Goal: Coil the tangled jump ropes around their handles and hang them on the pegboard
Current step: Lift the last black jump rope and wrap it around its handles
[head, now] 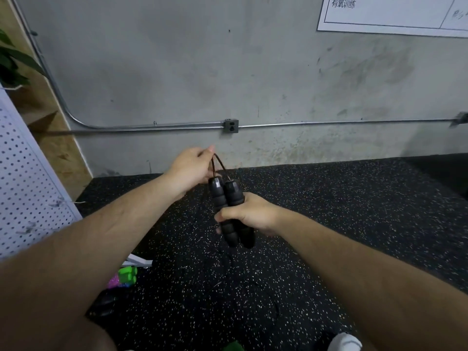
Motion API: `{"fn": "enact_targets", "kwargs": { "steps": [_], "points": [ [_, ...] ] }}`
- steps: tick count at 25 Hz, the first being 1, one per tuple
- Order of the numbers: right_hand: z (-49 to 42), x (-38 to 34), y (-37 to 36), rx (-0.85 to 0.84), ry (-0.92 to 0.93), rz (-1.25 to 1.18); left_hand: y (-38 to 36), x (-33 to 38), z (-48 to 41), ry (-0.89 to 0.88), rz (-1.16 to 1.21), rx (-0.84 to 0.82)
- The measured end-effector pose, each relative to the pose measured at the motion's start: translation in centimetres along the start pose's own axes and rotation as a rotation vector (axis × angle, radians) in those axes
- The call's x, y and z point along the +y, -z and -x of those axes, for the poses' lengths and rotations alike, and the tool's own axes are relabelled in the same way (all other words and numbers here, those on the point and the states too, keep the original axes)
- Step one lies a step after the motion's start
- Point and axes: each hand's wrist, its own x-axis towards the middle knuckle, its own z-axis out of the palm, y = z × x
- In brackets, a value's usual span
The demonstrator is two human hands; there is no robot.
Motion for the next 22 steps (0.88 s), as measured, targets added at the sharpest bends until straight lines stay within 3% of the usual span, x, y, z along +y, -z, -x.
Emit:
{"fn": "enact_targets", "kwargs": {
  "steps": [2,3,6,8,11,15,19,22],
  "points": [
    [-0.1,-0.9,0.7,0.018,-0.059,0.049,1.3,-1.1,0.2,-0.275,-0.663,0.135],
    [-0.2,-1.2,1.1,0.018,-0.102,0.092,1.7,-1.5,0.5,-0.433,-0.824,0.121],
    [-0.2,-1.6,1.6,-0.048,-0.199,0.211,1.8,-1.9,1.3,-0.743,-1.002,-0.273],
    [-0.2,-2.1,1.4,-0.097,-0.152,0.237,0.9,-2.6,1.5,-0.846,-1.119,-0.397],
    [-0.3,-2.6,1.4,-0.010,-0.097,0.385,0.3,-3.2,1.1,-0.827,-1.110,-0.324],
    [0.4,-2.0,2.7,0.445,0.033,1.079,0.6,-3.7,0.5,-0.567,-1.046,-0.140],
    [0.5,-1.1,2.5,0.463,0.152,0.823,0.4,-4.1,0.4,-0.451,-0.993,-0.114],
    [0.3,-1.2,2.0,0.464,0.172,0.853,0.6,-3.9,0.4,-0.437,-1.007,-0.121]
  ]
}}
